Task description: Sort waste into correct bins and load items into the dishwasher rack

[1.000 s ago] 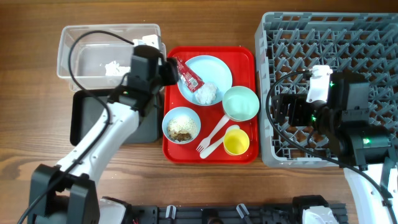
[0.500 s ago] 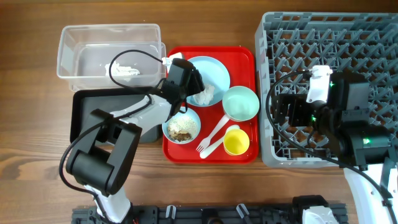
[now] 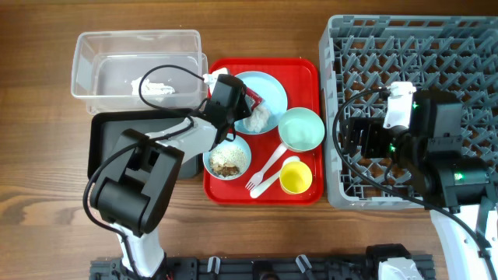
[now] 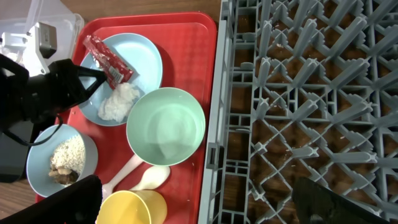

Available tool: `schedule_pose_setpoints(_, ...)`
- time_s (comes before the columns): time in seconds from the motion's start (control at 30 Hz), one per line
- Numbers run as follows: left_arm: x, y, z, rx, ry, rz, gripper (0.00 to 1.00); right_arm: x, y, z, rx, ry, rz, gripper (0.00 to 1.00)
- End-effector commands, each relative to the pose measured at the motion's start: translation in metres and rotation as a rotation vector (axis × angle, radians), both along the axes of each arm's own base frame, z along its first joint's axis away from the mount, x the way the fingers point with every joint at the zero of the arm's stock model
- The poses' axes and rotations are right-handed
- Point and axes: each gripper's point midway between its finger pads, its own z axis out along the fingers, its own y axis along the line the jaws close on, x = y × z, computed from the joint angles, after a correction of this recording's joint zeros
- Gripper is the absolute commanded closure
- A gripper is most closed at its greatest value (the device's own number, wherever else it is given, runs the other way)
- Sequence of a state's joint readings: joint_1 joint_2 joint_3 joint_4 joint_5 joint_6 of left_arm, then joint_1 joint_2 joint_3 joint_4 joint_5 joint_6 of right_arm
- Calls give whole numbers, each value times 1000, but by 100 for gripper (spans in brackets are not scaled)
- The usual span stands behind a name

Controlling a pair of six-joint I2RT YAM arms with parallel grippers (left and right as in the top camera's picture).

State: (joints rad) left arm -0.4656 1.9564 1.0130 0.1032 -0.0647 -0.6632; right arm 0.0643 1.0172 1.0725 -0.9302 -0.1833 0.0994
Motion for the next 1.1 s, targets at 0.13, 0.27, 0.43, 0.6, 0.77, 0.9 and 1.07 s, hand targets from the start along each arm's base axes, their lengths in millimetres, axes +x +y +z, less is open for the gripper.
schedule_pose_setpoints(0.13,-2,0,3,8,-3,-7,96,2,2,8,3,-24,21,0)
schedule_pose_setpoints(0.27,1,-2,52,-51,-73,14,55,2,2,8,3,-25,22,0)
schedule_pose_setpoints(0.43,-5,-6,86,17,73,-34,10,2,2,9,3,-25,21,0)
schedule_pose_setpoints(0.6,12,-9,137,14,56,-28,0,2,2,9,3,-25,22,0)
schedule_pose_setpoints(0.77,17,-15,70,54,170,-10,0,2,2,9,3,-25,22,0)
schedule_pose_setpoints(0.9,21,-18,29,63,218,4,1,2,2,8,3,-24,22,0)
schedule_pose_setpoints(1.07,29,-22,5,60,217,7,19,2,2,8,3,-24,21,0)
